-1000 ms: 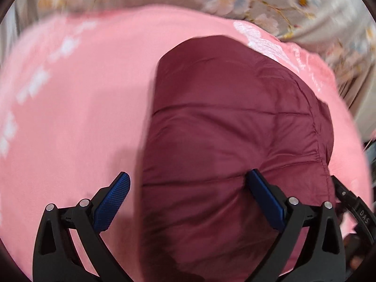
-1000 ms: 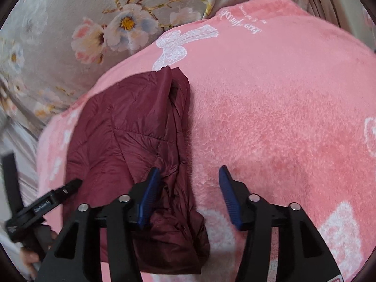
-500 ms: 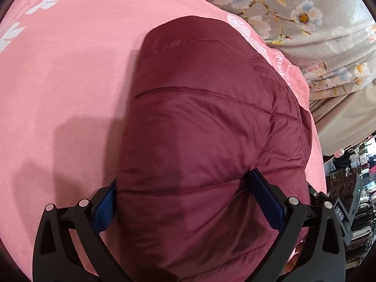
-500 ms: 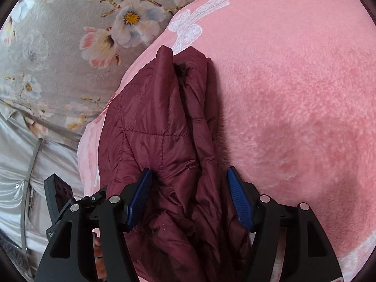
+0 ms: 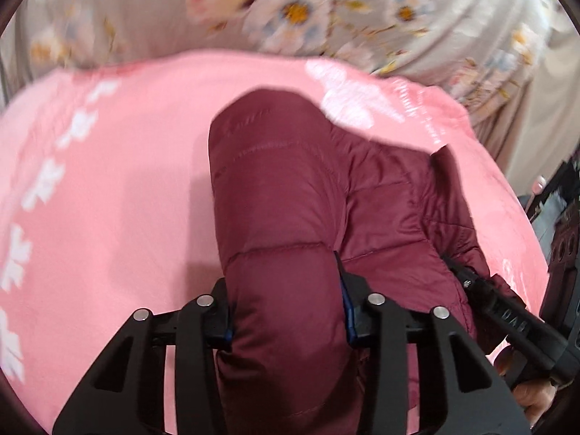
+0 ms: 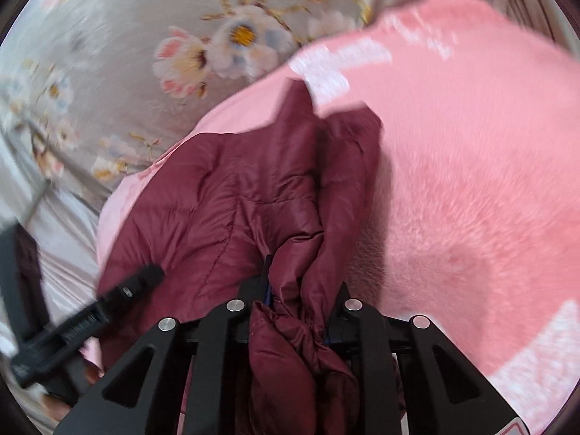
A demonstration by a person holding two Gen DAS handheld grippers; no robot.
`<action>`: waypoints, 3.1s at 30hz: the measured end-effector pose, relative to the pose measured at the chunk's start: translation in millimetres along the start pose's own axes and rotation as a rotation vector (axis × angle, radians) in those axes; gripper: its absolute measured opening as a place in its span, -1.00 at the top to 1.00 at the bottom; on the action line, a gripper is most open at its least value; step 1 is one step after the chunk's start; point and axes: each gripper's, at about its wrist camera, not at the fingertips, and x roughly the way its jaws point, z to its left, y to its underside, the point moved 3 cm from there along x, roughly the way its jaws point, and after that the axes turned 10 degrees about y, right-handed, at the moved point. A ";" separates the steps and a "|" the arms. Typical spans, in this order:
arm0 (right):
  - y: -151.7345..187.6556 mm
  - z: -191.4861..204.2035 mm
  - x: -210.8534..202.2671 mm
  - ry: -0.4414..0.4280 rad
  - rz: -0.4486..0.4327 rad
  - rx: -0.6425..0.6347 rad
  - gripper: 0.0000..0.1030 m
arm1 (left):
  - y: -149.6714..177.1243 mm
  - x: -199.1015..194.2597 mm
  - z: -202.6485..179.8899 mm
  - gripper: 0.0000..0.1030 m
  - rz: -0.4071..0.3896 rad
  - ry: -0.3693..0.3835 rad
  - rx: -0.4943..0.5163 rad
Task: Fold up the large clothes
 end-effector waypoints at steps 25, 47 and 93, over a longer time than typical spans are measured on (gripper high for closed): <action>11.1 95.1 -177.6 0.011 -0.430 -0.149 0.63 | 2.0 -200.6 -31.7 0.24 -0.389 0.046 0.177; -47.8 233.2 -174.7 -0.183 -0.653 -0.346 0.62 | -53.1 -266.6 69.1 0.05 -0.684 0.018 0.223; -60.3 197.1 86.0 0.163 -0.174 -0.365 0.41 | -74.0 -5.2 236.2 -0.36 -0.114 -0.306 -0.058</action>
